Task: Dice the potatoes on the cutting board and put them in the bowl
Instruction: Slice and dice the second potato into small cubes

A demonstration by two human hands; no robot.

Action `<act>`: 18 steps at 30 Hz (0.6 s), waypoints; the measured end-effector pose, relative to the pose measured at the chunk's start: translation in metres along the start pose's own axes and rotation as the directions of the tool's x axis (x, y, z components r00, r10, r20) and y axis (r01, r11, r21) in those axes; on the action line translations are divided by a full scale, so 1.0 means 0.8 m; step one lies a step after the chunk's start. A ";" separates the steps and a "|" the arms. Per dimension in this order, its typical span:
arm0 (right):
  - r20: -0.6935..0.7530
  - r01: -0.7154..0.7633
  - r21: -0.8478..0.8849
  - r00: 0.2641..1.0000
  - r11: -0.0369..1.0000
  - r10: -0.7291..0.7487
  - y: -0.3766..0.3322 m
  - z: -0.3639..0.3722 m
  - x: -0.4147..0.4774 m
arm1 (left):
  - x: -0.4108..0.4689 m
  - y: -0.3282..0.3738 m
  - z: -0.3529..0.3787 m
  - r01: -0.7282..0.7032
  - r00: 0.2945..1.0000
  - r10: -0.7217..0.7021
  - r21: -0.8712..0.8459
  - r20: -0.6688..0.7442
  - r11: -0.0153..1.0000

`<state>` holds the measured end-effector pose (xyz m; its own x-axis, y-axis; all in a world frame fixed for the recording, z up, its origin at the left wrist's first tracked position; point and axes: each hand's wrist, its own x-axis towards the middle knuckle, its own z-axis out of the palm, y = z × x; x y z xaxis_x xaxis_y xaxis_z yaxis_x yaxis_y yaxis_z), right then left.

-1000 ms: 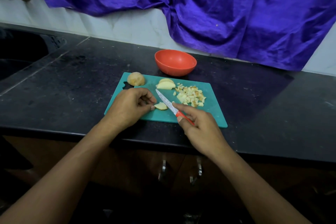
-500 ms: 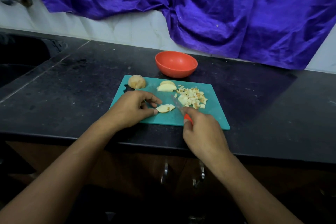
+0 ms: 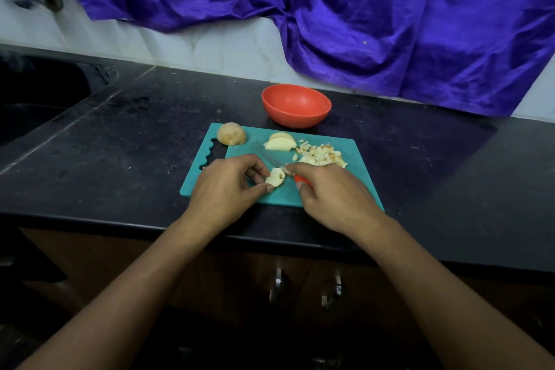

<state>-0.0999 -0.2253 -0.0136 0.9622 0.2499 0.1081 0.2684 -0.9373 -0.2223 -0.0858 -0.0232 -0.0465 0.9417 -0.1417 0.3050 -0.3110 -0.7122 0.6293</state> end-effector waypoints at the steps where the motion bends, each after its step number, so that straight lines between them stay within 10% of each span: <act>1: 0.002 0.013 0.003 1.000 1.000 -0.013 0.003 0.002 0.003 | 0.001 0.001 0.000 -0.002 1.000 0.002 0.008 0.004 1.000; 11: -0.095 -0.040 0.064 0.994 0.997 0.046 -0.002 0.013 -0.019 | 0.036 -0.012 -0.025 -0.022 0.942 0.028 -0.024 0.335 0.999; 18: -0.035 0.042 -0.023 0.998 0.999 -0.043 -0.004 0.004 0.003 | 0.025 -0.010 -0.013 -0.046 0.982 0.050 -0.027 0.184 0.999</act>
<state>-0.0982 -0.2207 -0.0156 0.9477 0.2810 0.1516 0.3074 -0.9314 -0.1952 -0.0655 -0.0131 -0.0379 0.9324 -0.3011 0.1997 -0.3573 -0.6862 0.6336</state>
